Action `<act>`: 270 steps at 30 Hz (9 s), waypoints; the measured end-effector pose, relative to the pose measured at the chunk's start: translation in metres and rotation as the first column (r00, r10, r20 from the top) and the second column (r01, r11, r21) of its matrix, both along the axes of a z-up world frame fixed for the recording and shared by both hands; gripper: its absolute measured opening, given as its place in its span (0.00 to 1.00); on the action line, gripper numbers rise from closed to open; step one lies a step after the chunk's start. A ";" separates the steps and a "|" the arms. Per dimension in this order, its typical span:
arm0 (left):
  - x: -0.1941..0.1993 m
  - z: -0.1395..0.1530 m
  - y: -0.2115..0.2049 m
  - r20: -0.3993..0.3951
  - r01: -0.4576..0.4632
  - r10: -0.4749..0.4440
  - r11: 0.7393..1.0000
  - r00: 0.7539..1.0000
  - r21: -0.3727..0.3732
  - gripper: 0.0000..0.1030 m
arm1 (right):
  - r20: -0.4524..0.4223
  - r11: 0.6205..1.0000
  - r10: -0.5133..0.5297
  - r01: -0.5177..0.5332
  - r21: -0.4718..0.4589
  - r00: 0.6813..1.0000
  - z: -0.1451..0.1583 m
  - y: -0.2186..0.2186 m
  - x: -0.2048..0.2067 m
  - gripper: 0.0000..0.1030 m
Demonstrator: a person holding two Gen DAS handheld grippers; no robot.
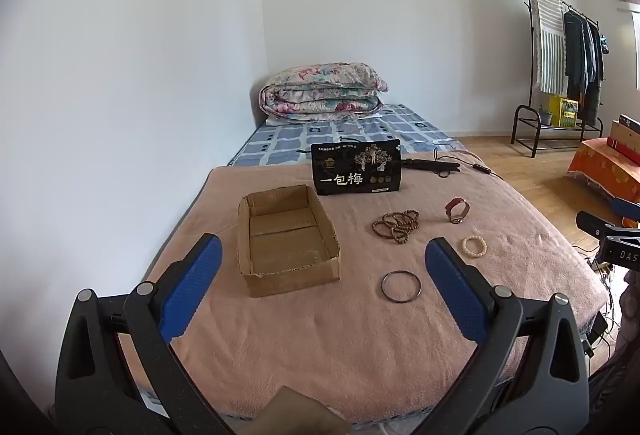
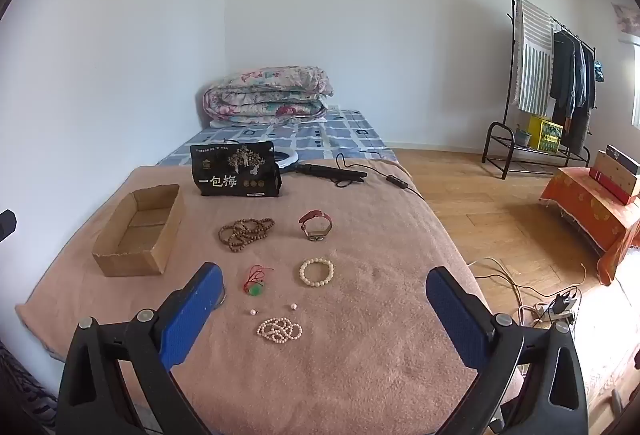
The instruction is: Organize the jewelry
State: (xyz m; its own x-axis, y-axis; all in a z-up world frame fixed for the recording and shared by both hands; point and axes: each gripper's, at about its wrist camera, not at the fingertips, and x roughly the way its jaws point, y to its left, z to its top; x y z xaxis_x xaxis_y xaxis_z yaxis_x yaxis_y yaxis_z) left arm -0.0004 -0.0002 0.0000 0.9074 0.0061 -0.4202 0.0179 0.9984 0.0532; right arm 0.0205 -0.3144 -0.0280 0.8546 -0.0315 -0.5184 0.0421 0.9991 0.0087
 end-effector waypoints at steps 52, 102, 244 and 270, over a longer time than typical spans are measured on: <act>0.001 0.027 0.012 0.012 -0.019 0.019 1.000 1.000 0.006 1.00 | -0.011 1.000 0.004 -0.004 -0.015 1.000 0.000 0.002 0.000 1.00; 0.048 -0.023 0.011 -0.065 0.004 -0.002 1.000 0.998 0.029 1.00 | -0.128 0.999 0.032 -0.032 -0.001 0.991 -0.029 0.002 0.020 1.00; 0.253 -0.100 0.106 -0.407 0.011 -0.045 0.996 0.912 -0.085 0.72 | -0.209 0.858 0.502 -0.451 0.245 0.839 -0.044 0.152 0.205 0.05; 0.279 -0.136 0.139 -0.489 -0.051 -0.018 0.990 0.872 -0.128 0.73 | -0.274 0.801 0.596 -0.540 0.258 0.754 -0.087 0.265 0.257 0.20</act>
